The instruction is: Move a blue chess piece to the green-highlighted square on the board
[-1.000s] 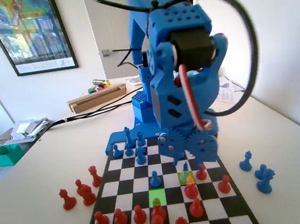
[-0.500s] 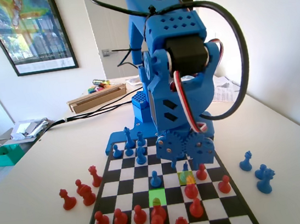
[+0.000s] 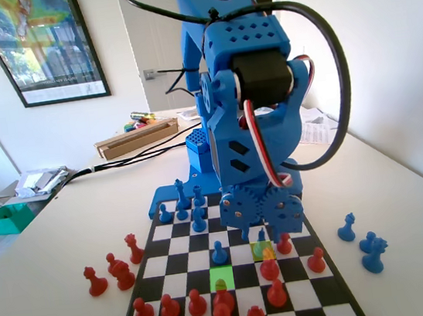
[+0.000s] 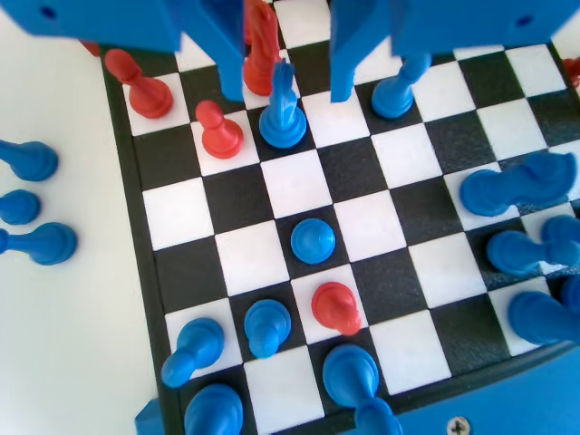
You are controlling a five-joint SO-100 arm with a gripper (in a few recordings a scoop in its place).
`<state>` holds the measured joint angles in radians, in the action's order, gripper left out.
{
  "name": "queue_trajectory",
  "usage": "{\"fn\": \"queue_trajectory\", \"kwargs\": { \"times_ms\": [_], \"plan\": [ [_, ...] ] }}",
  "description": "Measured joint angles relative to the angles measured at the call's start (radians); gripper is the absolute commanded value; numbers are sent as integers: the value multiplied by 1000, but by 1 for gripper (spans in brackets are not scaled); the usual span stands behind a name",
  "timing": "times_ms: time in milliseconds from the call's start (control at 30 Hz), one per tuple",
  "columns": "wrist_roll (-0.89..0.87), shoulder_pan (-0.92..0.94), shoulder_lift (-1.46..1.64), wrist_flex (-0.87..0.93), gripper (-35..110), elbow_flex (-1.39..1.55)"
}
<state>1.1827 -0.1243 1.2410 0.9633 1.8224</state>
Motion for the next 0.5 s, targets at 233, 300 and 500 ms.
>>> {"fn": "queue_trajectory", "kwargs": {
  "times_ms": [233, 300, 500],
  "plan": [
    [0, 0, -41, -17, 13, 0],
    [0, 0, -51, -15, 13, -14],
    [0, 0, -61, -17, 8, -25]
  ]
}}
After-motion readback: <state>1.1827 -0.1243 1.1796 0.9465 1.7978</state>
